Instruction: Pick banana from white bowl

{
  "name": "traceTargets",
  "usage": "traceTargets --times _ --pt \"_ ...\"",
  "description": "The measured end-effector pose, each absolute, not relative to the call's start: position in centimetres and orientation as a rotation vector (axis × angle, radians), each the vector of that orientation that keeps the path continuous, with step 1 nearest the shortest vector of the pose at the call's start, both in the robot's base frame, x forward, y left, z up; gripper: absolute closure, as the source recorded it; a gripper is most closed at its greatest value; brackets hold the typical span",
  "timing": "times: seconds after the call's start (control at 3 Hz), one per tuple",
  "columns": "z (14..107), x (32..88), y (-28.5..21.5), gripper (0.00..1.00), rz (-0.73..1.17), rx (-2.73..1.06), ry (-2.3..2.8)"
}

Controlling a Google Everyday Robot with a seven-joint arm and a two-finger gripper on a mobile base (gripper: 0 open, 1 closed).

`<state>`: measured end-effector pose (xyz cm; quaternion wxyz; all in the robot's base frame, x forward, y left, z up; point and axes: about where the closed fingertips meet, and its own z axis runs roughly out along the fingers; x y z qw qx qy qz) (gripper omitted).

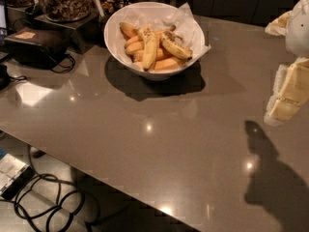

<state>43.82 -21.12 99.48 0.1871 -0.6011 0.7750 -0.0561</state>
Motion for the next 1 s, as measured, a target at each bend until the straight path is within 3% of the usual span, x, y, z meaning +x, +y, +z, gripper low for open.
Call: traceTargets --times 1.0 --pt "100.0 46.6 -20.4 0.0 -0.076 -1.563 2.316"
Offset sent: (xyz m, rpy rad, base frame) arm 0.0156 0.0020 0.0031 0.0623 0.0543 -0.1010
